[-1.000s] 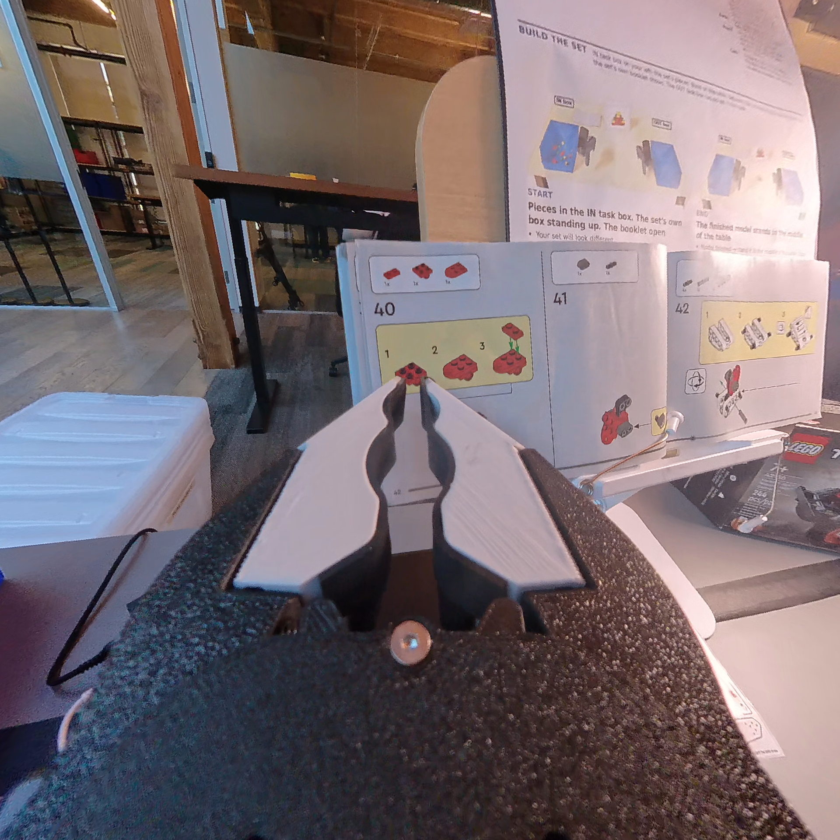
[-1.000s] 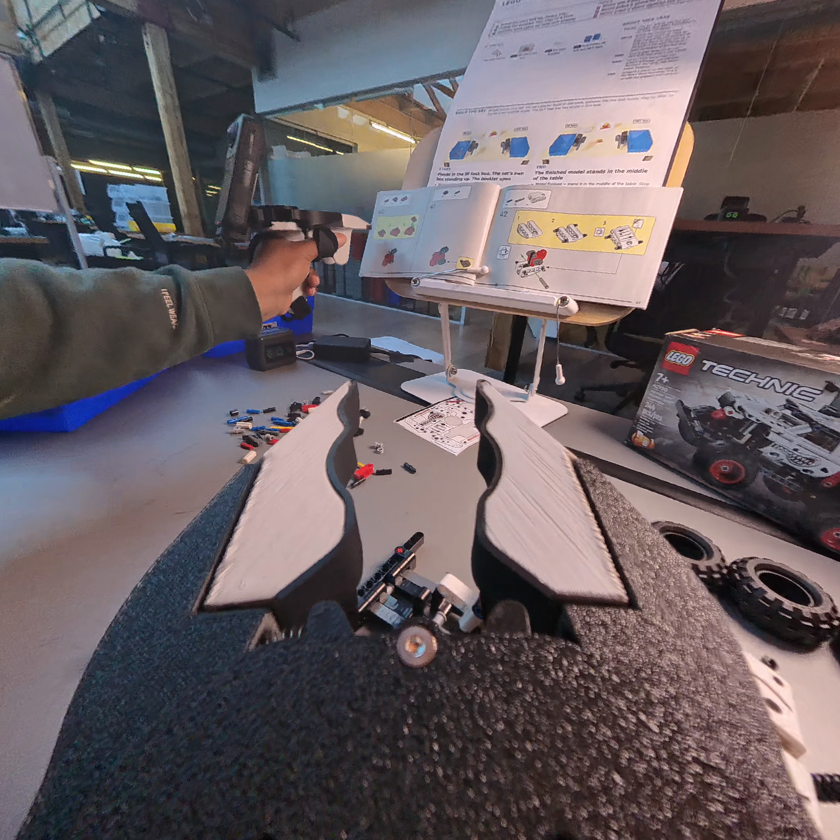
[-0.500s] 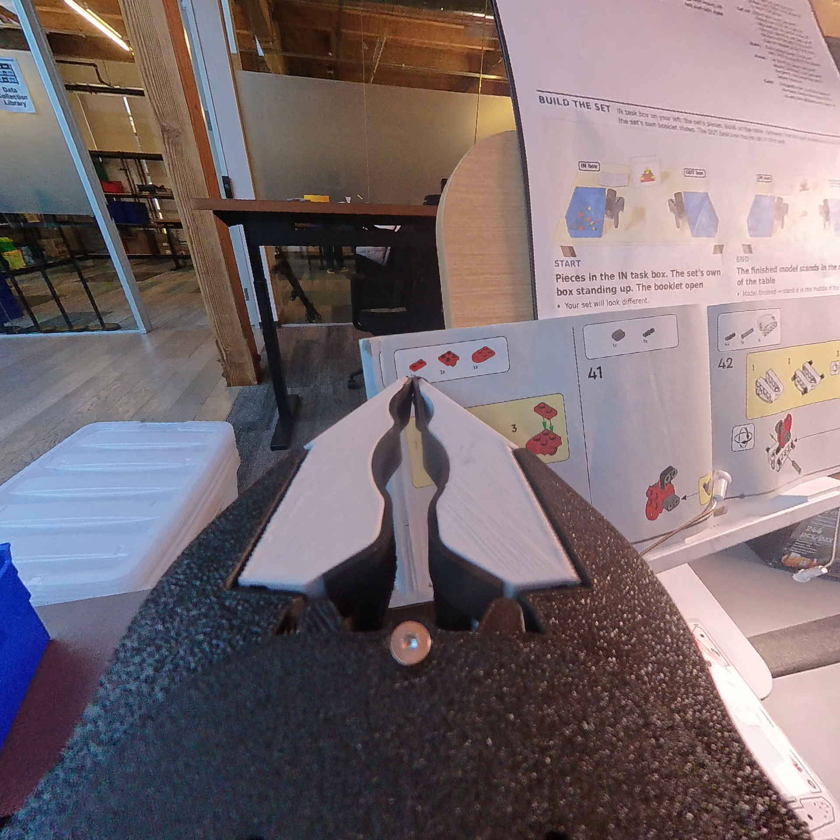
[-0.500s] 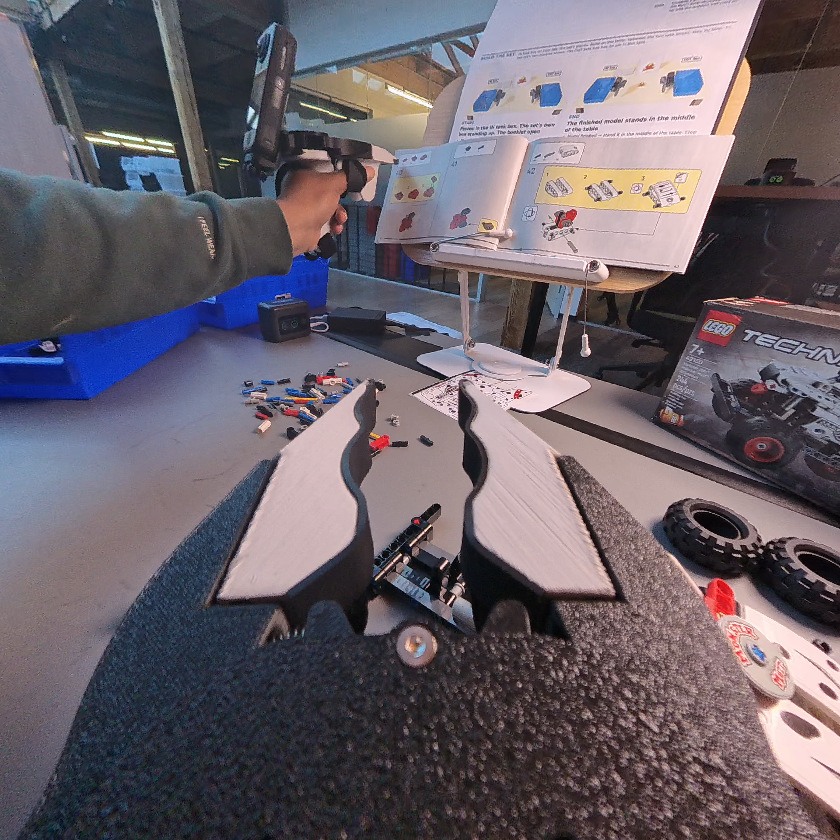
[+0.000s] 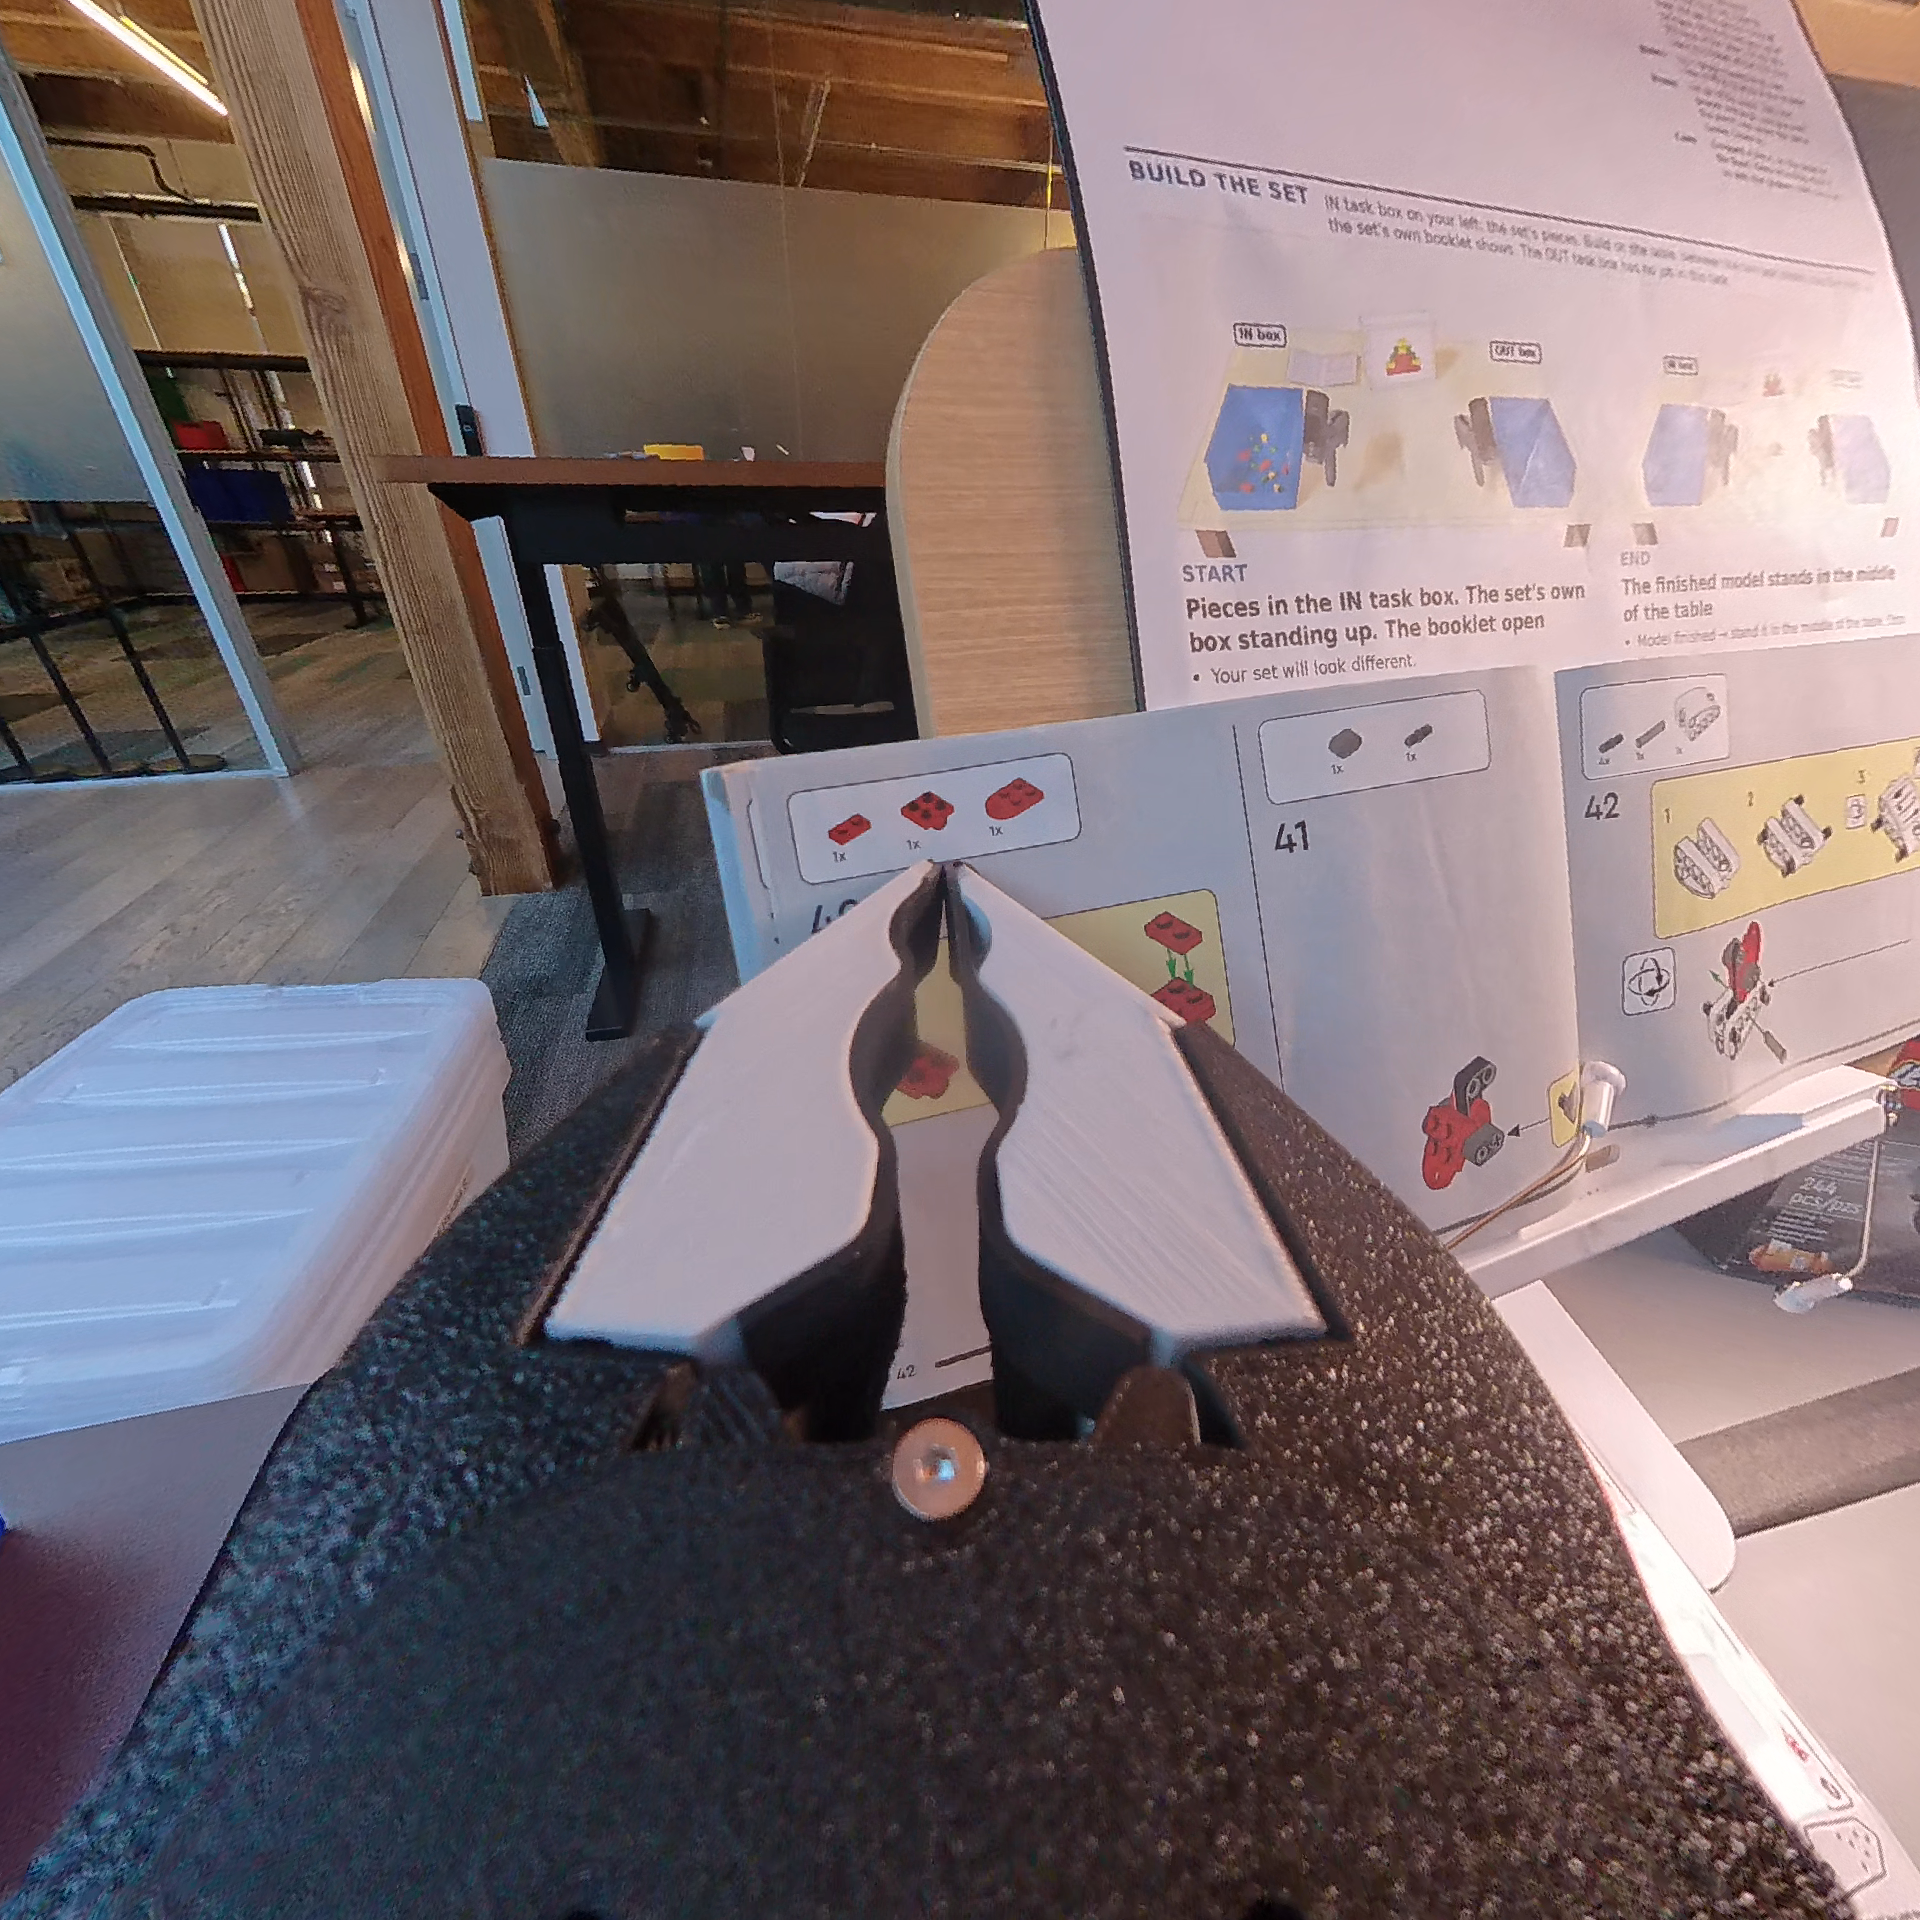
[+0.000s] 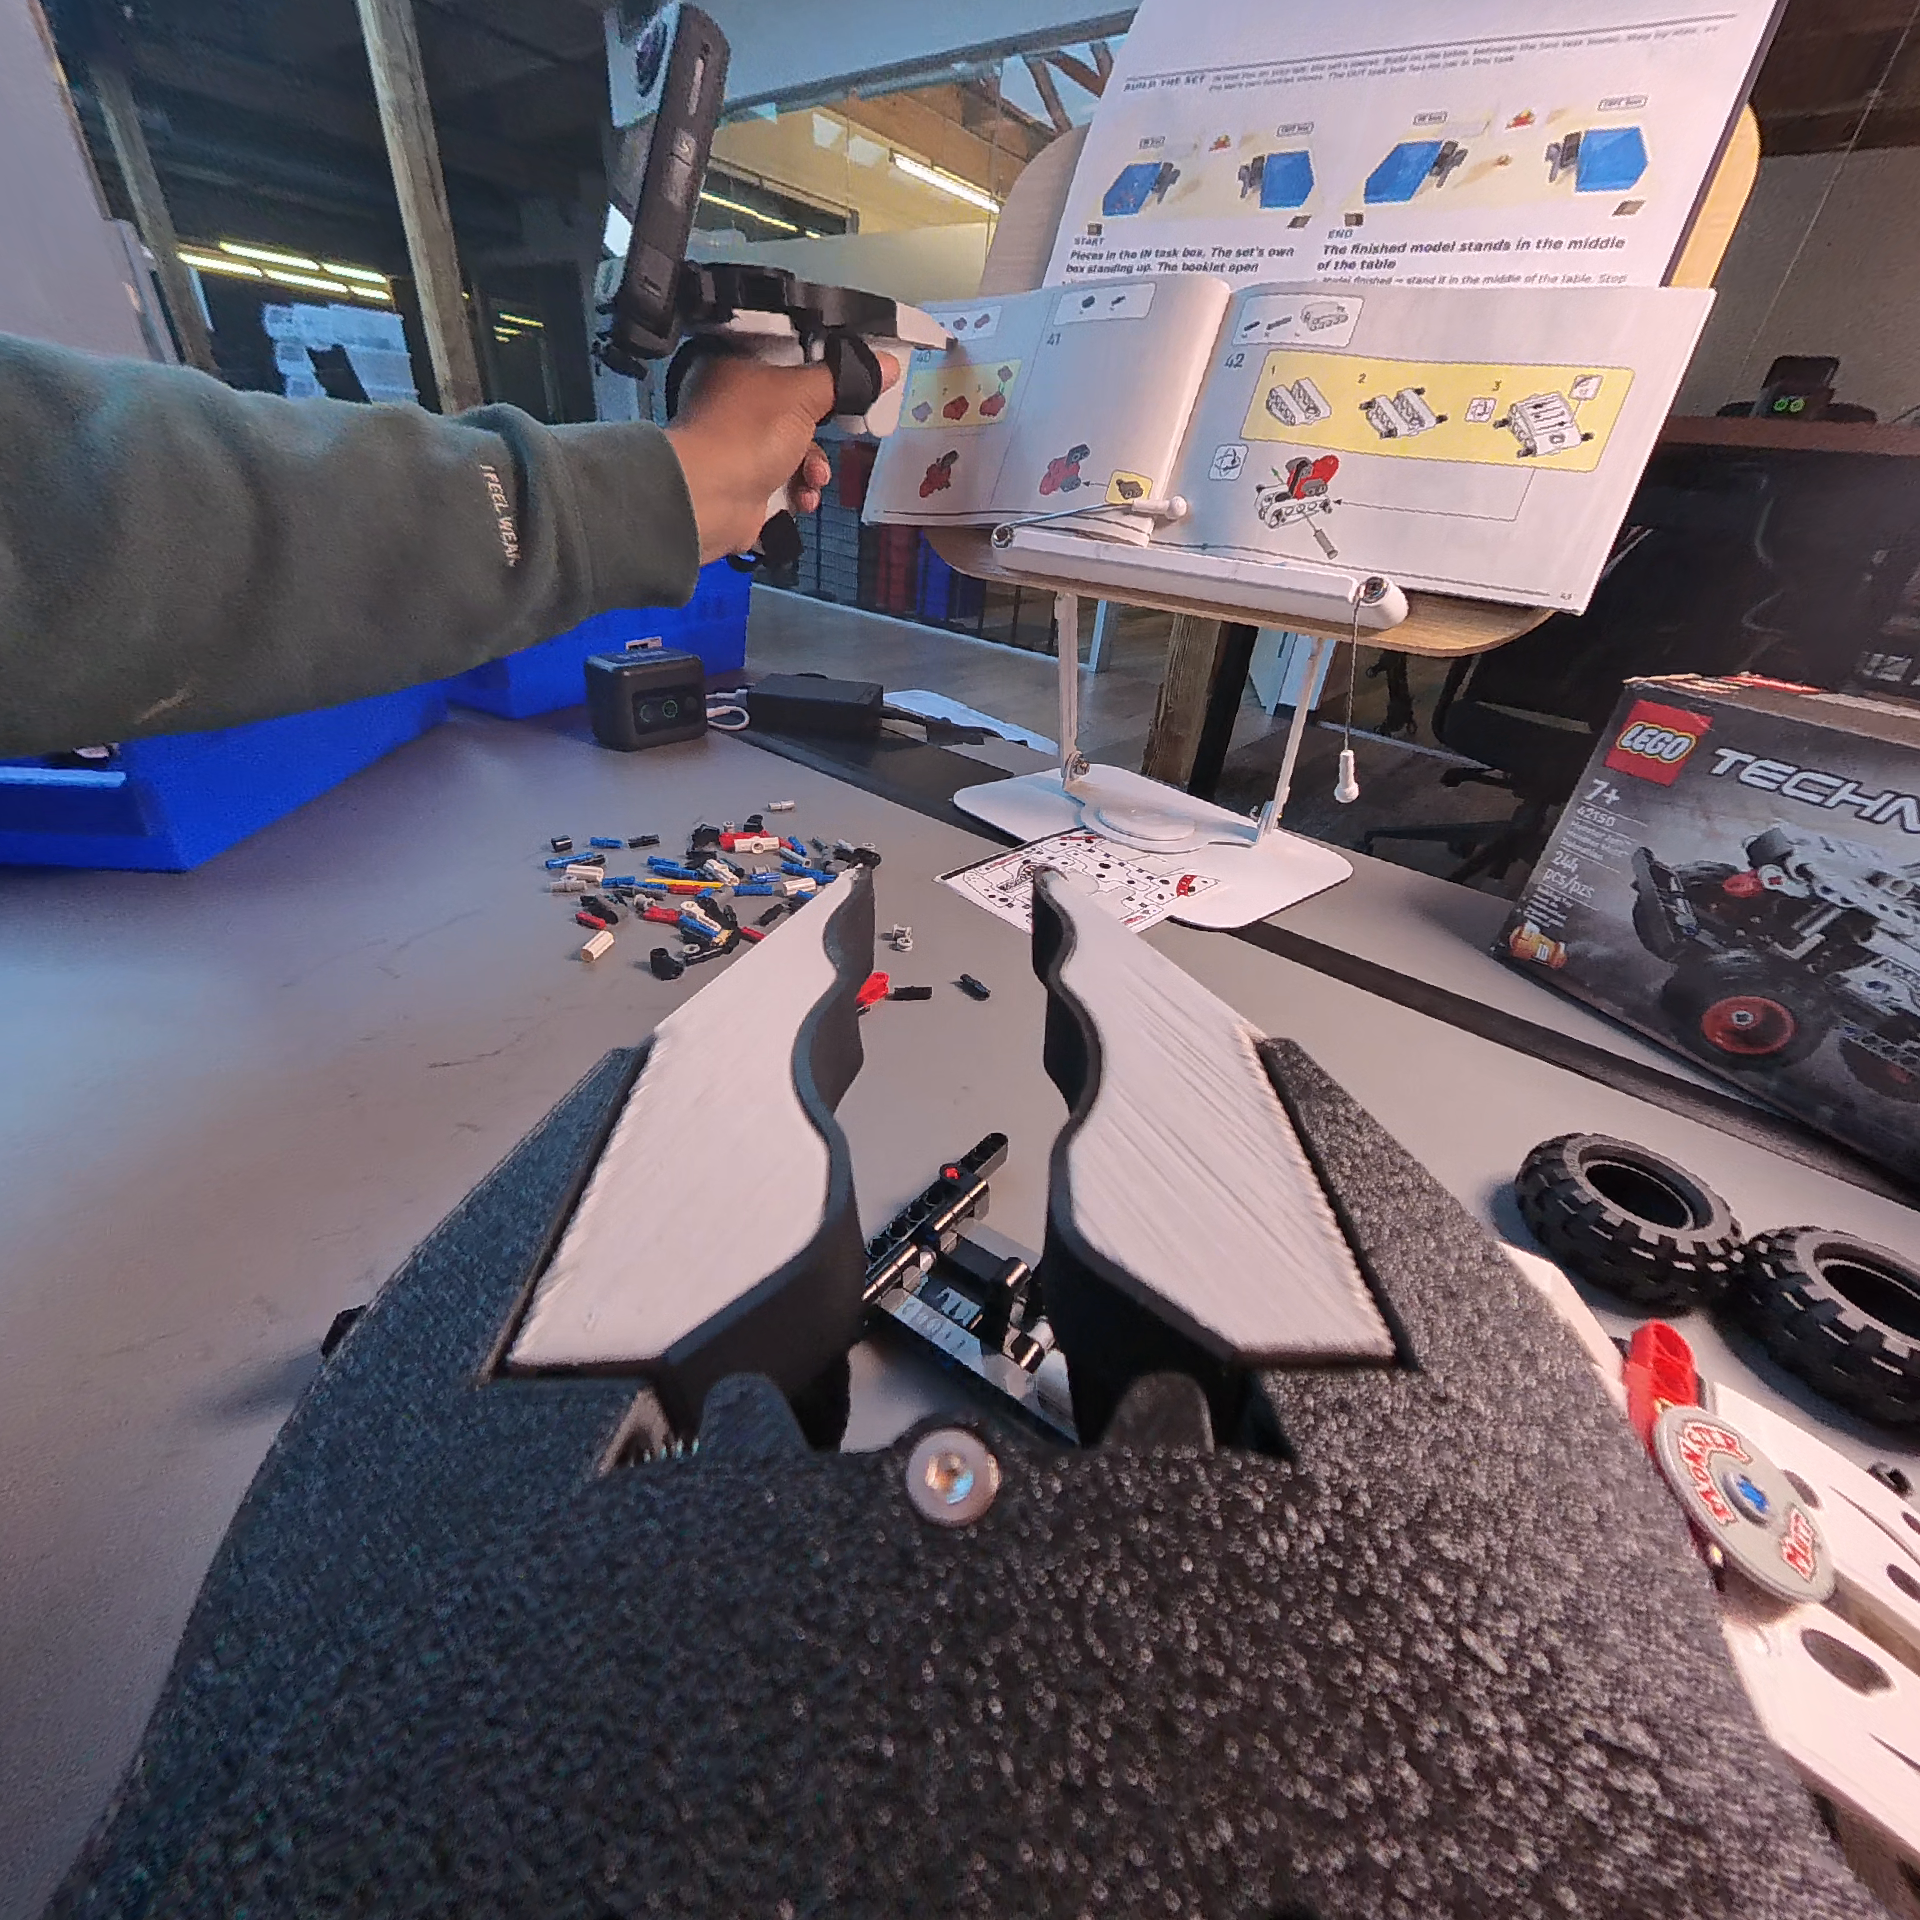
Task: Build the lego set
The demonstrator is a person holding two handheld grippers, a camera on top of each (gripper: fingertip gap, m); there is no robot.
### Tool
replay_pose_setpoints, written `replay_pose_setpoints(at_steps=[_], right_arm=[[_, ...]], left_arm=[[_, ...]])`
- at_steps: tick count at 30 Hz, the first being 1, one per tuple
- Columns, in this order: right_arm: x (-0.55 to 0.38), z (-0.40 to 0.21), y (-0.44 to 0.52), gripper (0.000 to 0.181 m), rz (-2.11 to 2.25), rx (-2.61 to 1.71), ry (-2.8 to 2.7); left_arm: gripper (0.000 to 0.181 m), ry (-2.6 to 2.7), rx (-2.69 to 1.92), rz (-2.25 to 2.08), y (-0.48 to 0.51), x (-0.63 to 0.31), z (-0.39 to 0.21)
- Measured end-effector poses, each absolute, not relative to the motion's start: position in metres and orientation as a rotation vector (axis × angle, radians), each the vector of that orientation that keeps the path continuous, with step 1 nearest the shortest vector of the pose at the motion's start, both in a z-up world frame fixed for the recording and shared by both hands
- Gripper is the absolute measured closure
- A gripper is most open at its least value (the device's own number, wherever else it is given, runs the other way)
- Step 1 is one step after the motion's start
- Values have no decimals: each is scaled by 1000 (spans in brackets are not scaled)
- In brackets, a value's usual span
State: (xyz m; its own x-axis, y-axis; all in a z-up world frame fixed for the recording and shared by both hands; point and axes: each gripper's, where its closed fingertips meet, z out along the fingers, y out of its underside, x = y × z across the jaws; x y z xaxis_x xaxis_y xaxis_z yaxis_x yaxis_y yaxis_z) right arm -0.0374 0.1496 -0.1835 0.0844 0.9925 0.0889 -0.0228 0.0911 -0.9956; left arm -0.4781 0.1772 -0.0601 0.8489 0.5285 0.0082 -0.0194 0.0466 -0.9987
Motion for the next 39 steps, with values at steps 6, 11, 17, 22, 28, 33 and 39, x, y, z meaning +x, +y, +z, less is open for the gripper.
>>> replay_pose_setpoints(at_steps=[6,11,17,22,28,33,39], right_arm=[[-38,-185,149,152,1102,-1164,-1178],[-38,-185,148,152,1101,-1161,-1183],[-37,-184,147,152,1105,-1158,-1184],[-38,-185,143,152,1116,-1154,-1198],[-39,-185,139,153,1100,-1136,-1217],[-36,-180,139,153,1104,-1131,-1201],[-33,-173,134,153,1127,-1112,-1200]], left_arm=[[181,-412,-1476,433,182,-473,-59],[181,-384,-1476,430,186,-464,-57],[180,-344,-1501,414,182,-452,-59],[175,-315,-1539,400,168,-439,-70],[174,-334,-1550,321,155,-416,-92],[168,-305,-1786,1,140,-373,-145],[163,-270,-2116,-130,86,-330,-207]])
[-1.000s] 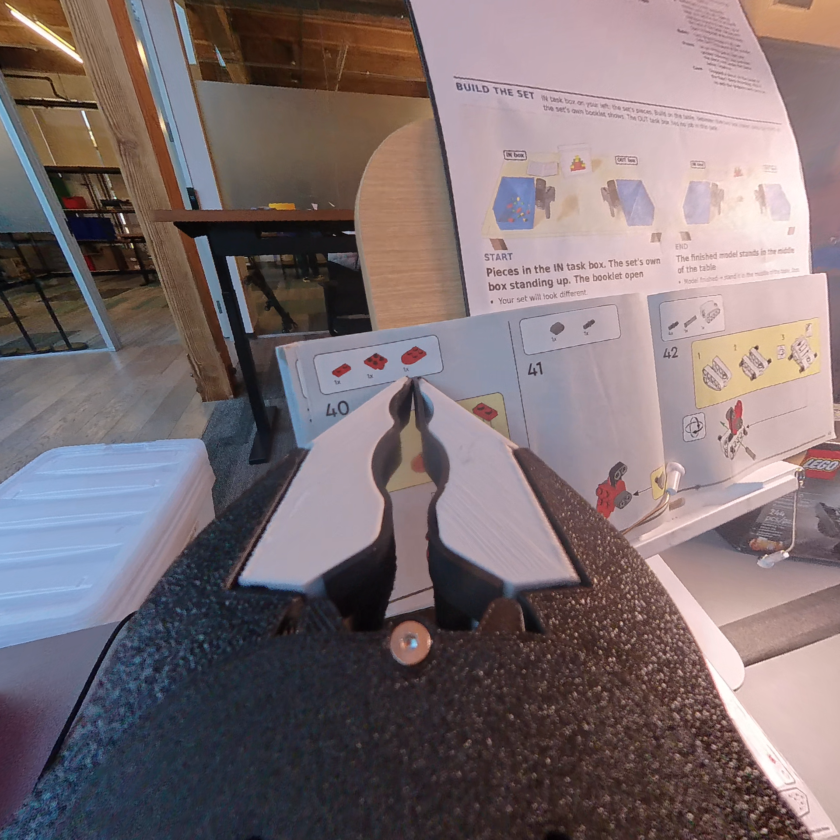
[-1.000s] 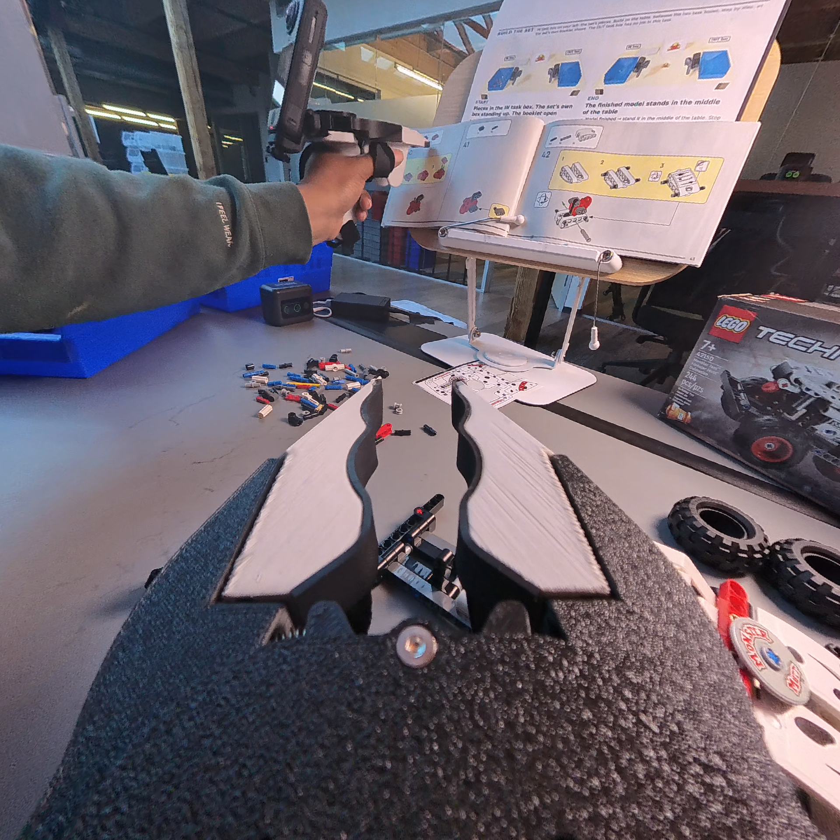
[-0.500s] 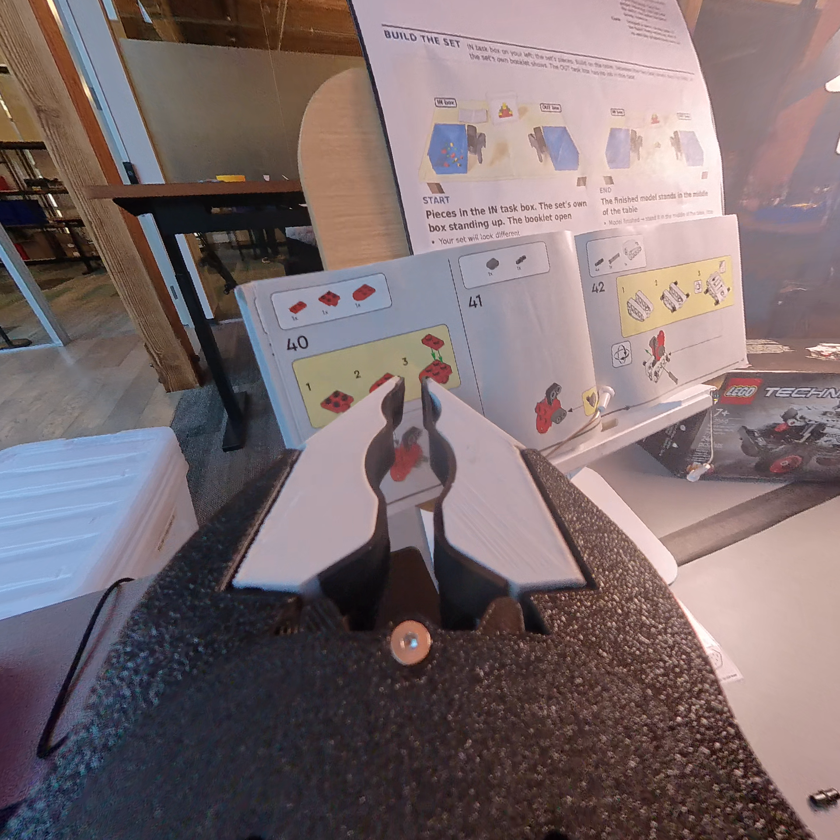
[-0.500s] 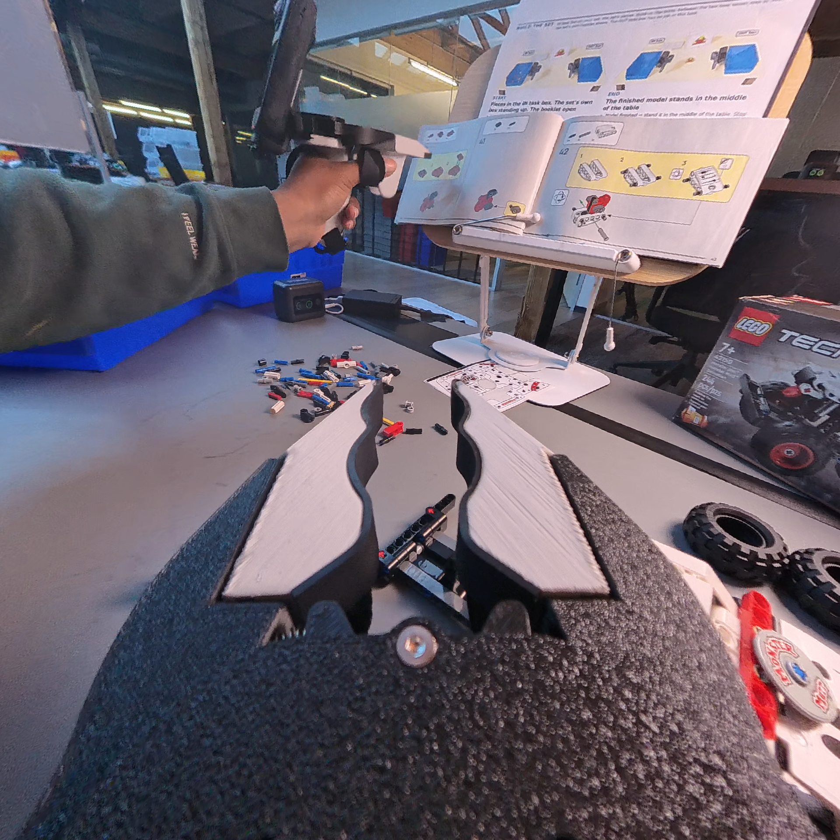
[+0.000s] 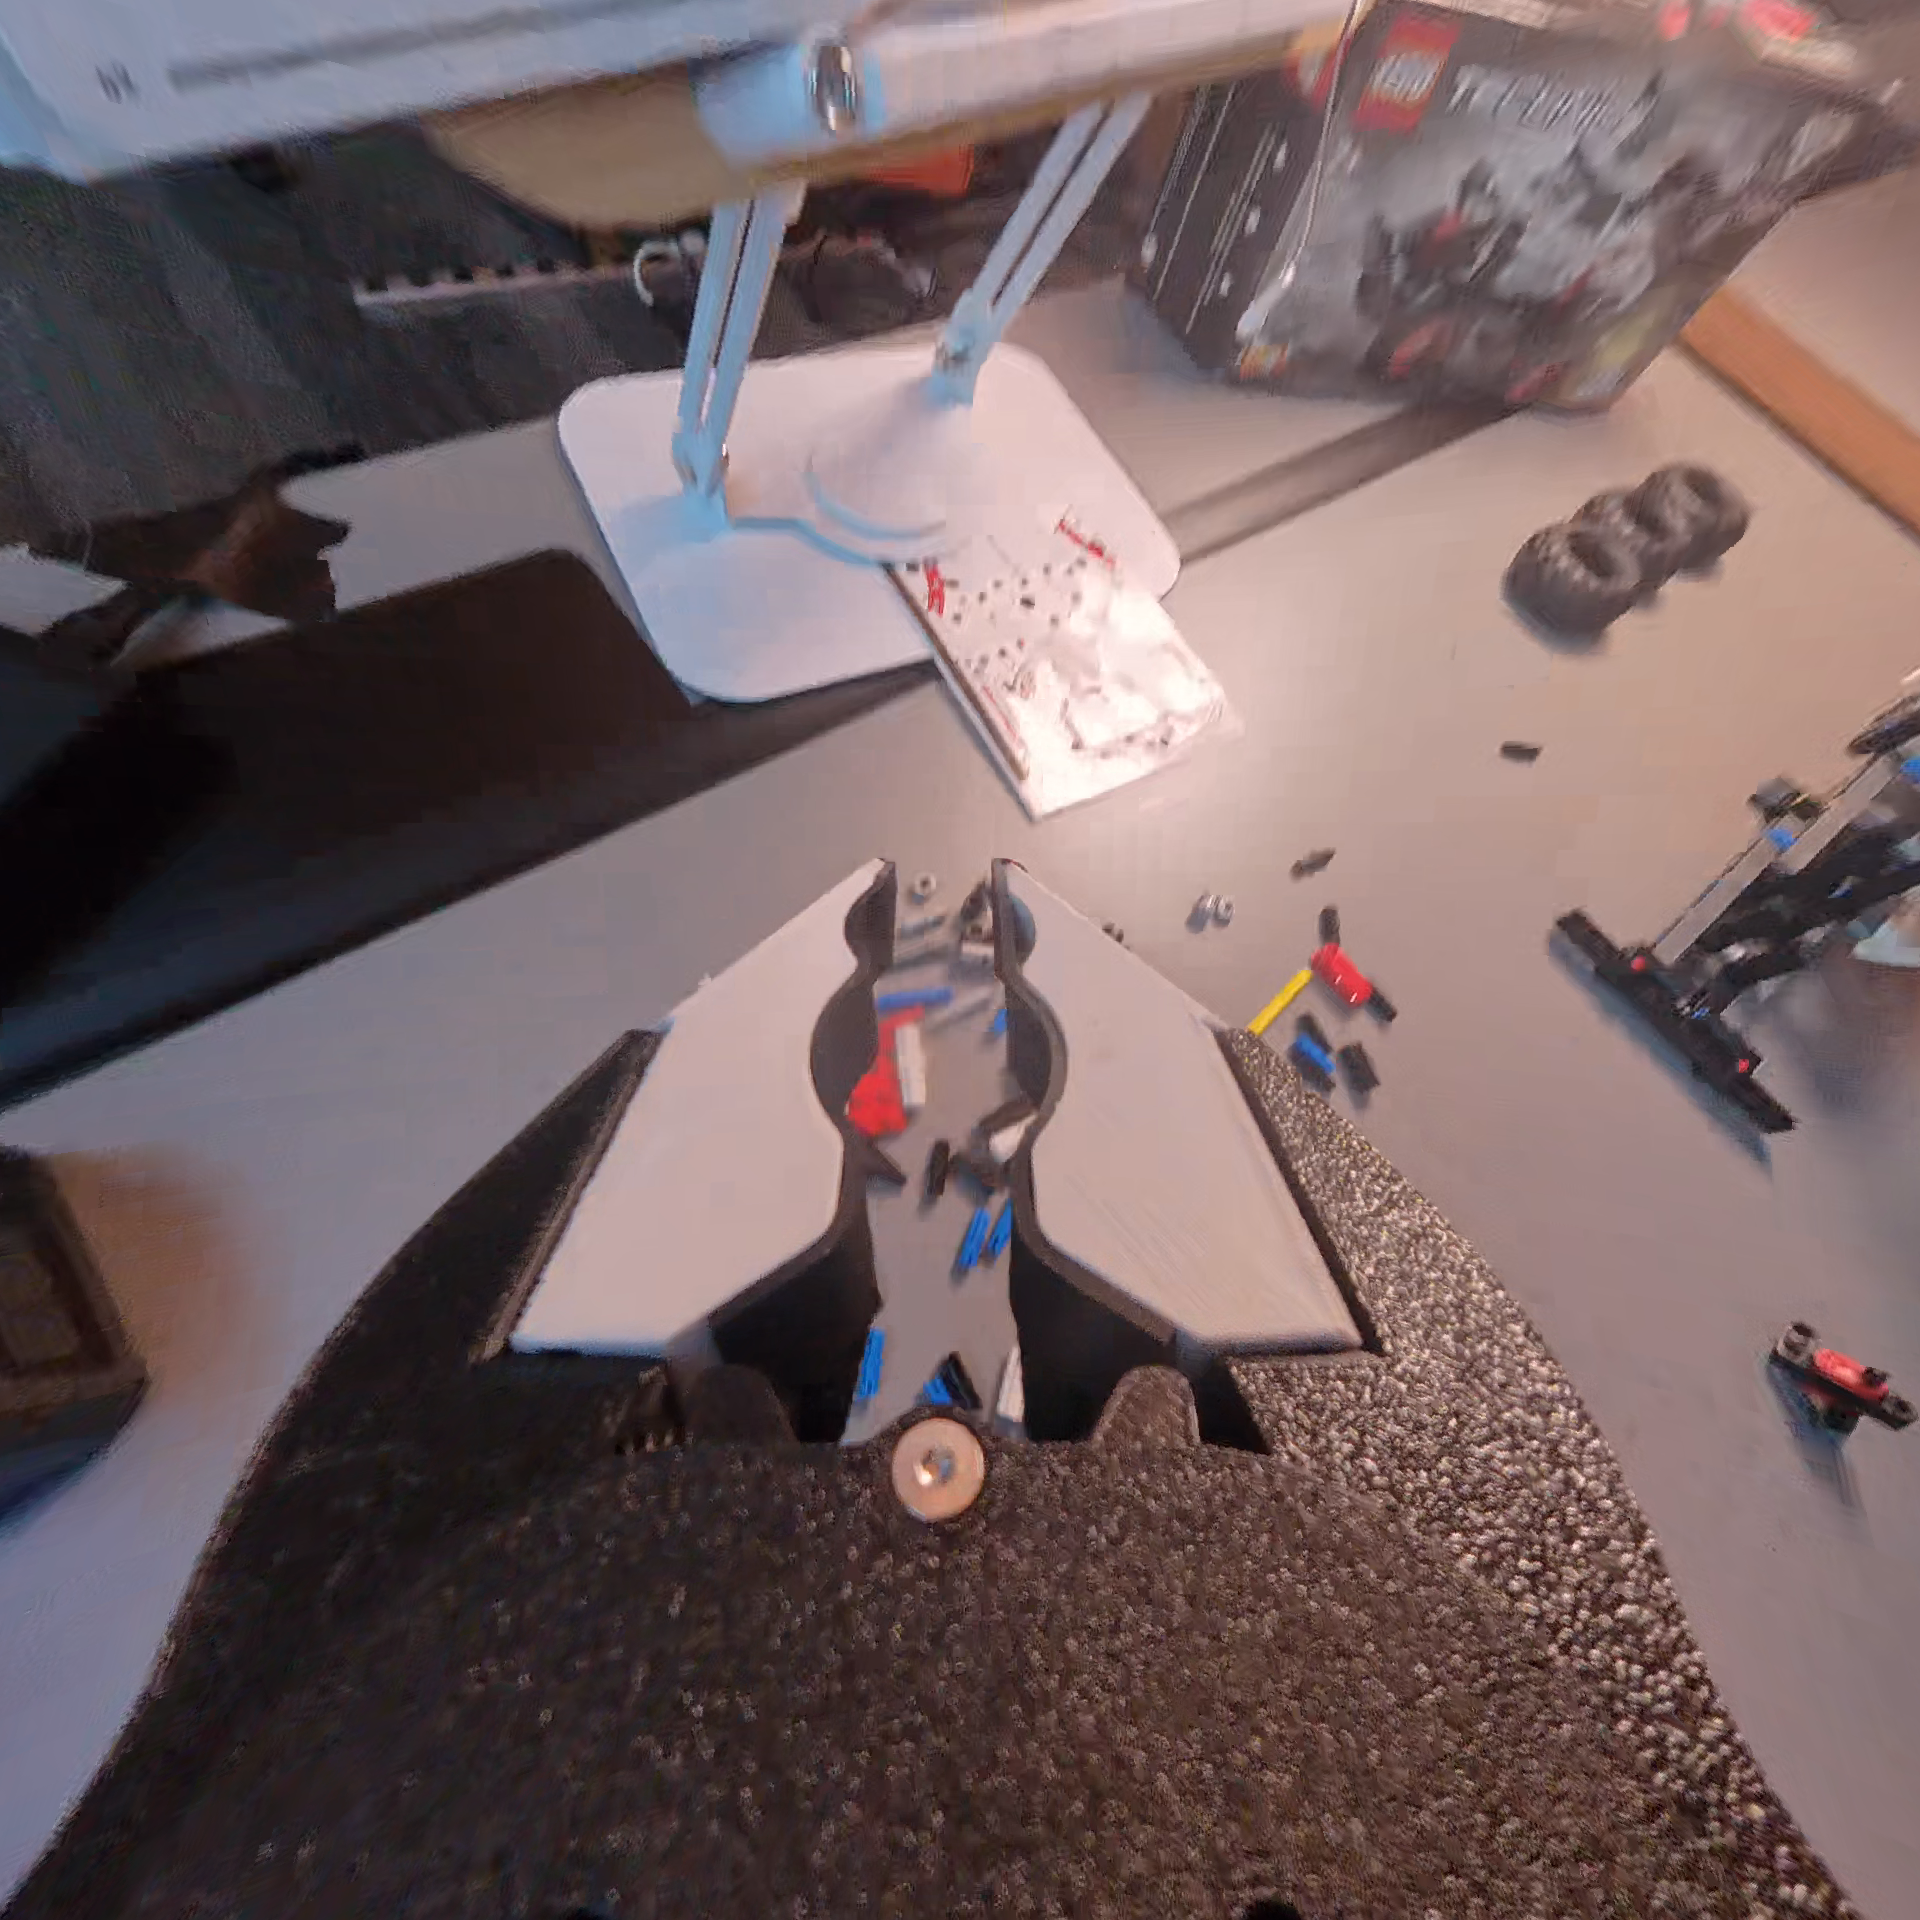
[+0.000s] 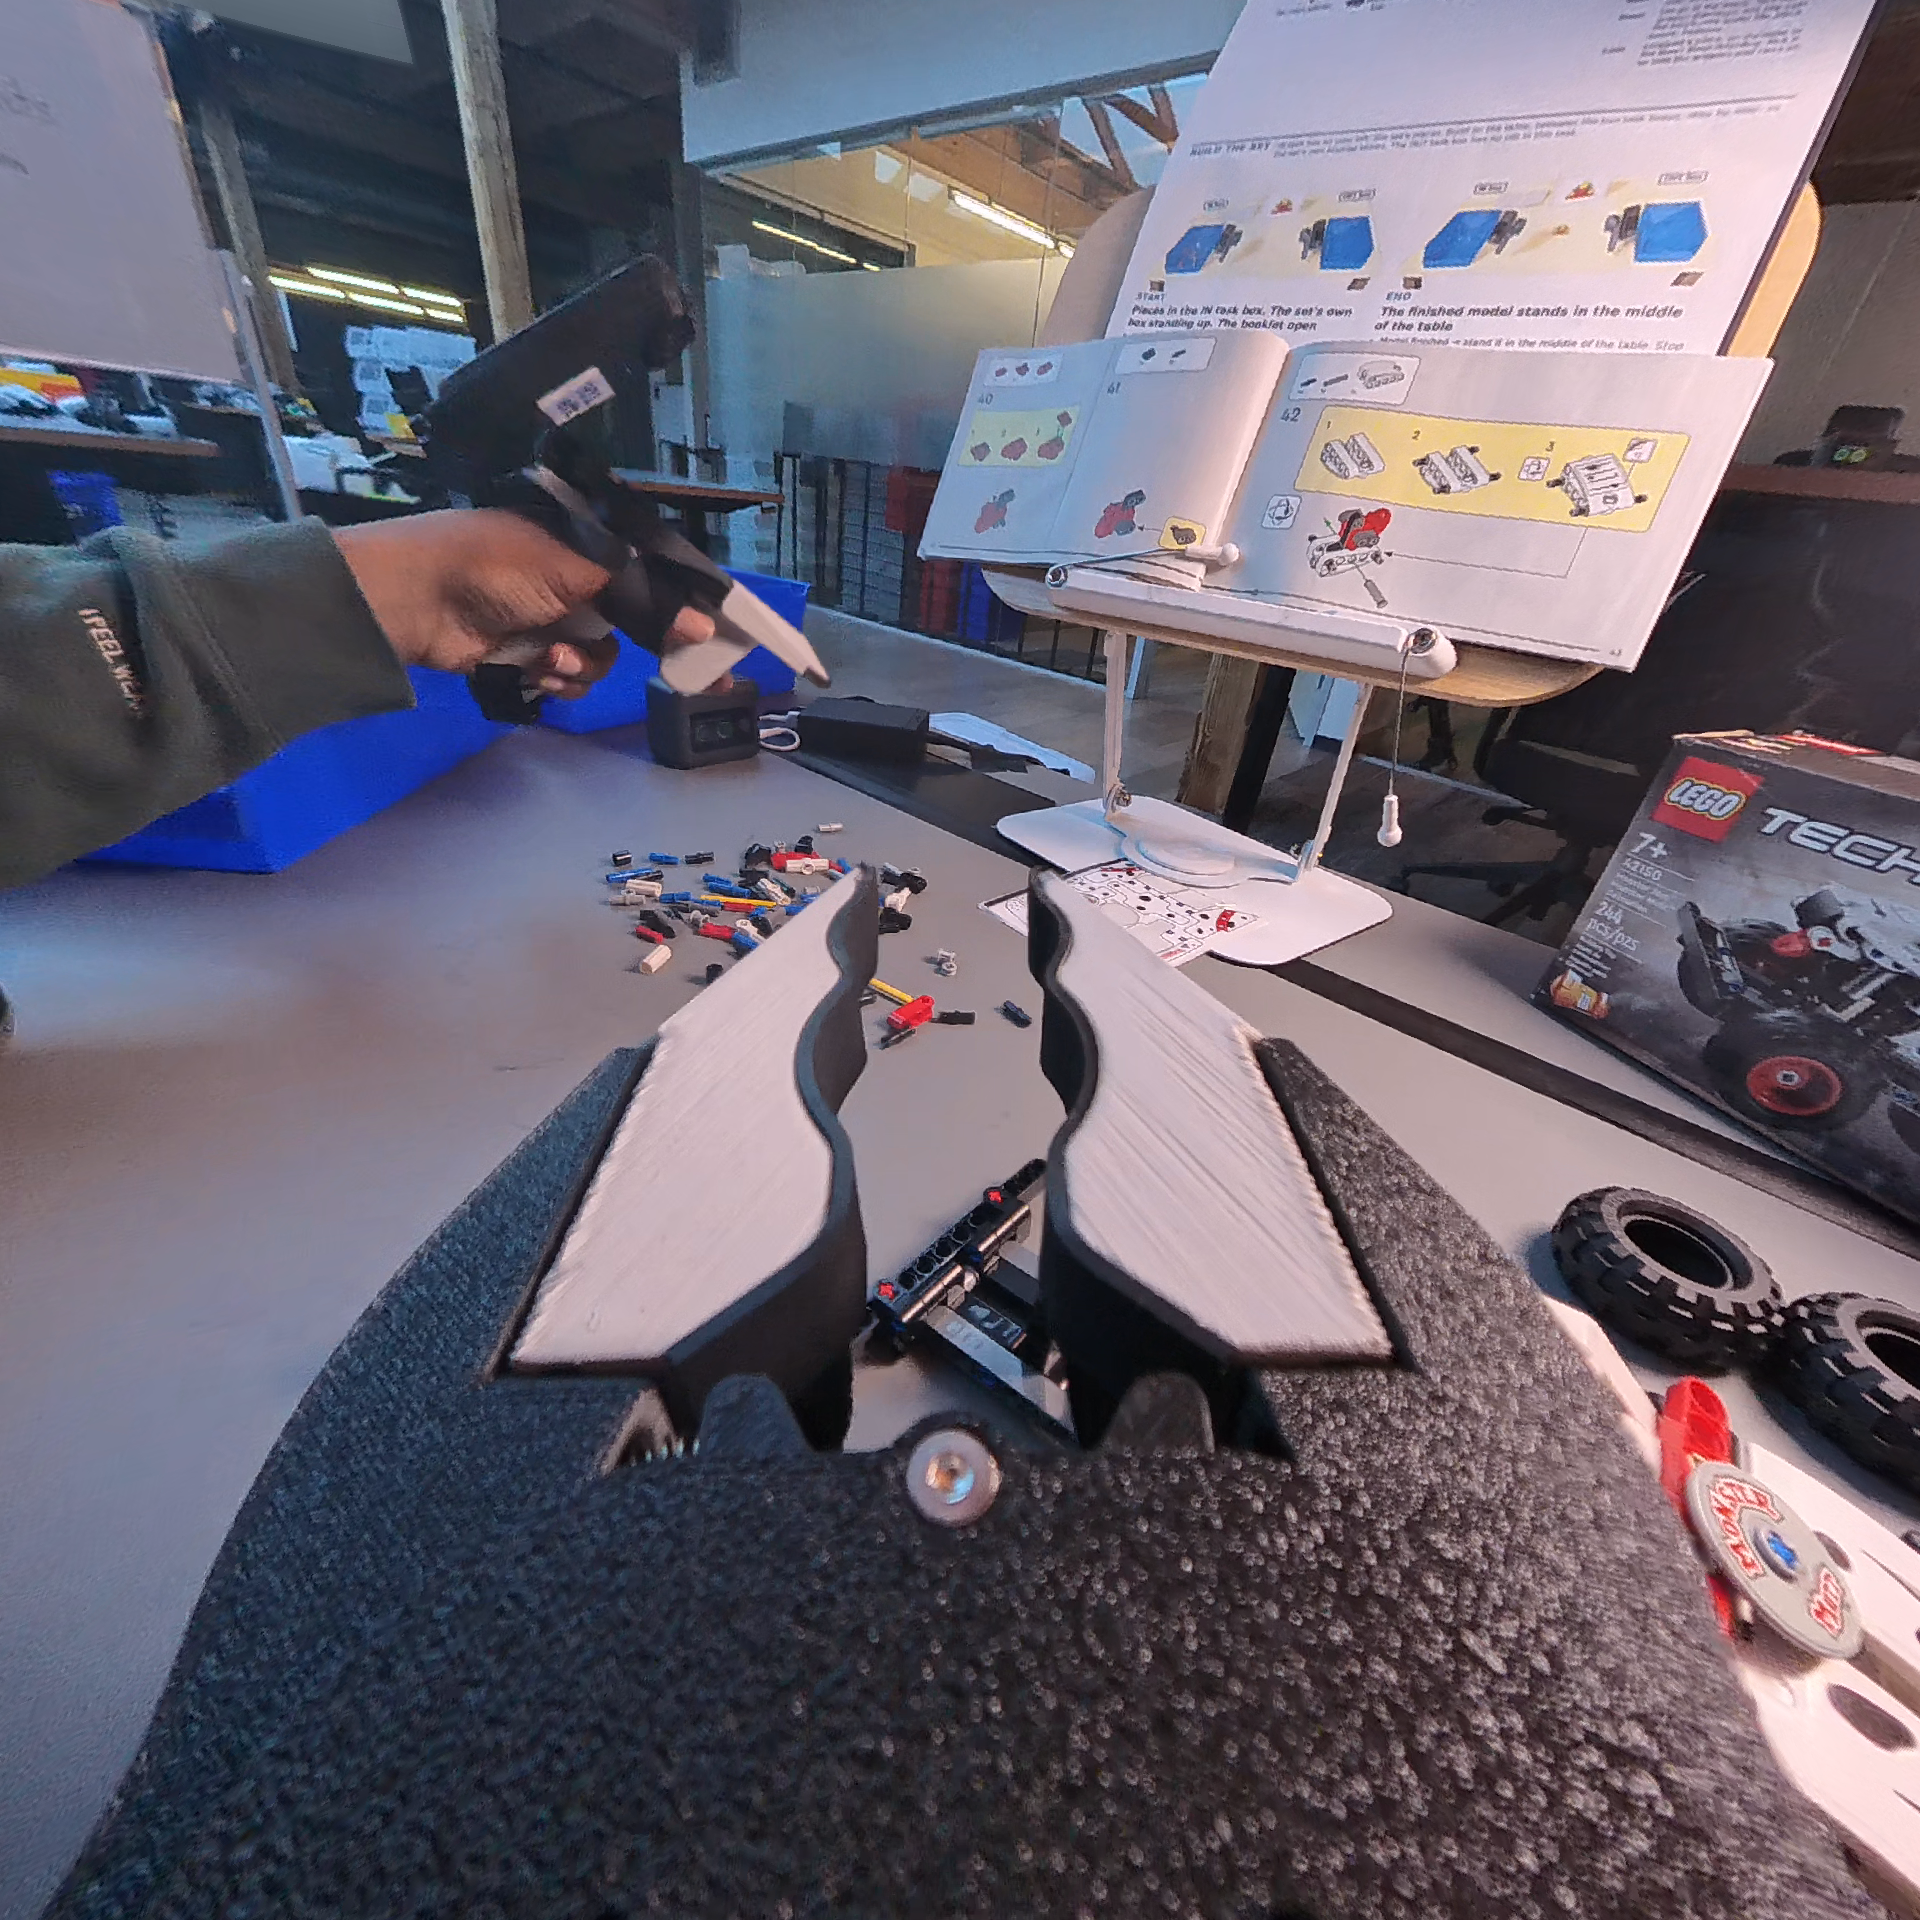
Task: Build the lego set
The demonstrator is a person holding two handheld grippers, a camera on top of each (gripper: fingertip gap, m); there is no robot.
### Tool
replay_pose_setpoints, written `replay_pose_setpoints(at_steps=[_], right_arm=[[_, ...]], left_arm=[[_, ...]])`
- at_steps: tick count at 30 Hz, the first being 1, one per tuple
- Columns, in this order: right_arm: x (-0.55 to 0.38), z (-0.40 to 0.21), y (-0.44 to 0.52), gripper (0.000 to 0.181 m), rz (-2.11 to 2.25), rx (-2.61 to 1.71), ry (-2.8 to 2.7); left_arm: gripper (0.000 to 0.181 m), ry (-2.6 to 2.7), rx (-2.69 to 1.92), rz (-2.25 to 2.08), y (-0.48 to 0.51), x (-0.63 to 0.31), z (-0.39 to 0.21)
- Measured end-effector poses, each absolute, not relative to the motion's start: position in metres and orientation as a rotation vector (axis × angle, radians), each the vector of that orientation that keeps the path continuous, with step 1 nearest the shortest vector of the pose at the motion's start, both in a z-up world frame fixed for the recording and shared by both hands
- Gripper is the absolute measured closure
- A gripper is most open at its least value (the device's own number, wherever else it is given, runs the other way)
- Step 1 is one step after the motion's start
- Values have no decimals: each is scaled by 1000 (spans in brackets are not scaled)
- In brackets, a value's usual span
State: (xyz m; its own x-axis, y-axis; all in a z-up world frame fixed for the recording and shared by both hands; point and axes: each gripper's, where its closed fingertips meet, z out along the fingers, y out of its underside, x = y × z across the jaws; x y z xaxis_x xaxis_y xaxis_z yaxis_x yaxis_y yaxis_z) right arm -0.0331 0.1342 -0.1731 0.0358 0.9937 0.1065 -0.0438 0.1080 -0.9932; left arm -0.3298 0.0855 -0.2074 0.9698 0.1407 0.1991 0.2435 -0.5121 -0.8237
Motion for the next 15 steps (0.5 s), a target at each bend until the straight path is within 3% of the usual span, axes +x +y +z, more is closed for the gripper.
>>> replay_pose_setpoints(at_steps=[8,15], right_arm=[[-30,-169,126,157,1089,-1058,-1237],[-32,-175,125,160,1041,-1043,-1274]], left_arm=[[169,-246,-2468,-27,53,-320,-295],[170,-223,-2483,20,57,-326,-312]])
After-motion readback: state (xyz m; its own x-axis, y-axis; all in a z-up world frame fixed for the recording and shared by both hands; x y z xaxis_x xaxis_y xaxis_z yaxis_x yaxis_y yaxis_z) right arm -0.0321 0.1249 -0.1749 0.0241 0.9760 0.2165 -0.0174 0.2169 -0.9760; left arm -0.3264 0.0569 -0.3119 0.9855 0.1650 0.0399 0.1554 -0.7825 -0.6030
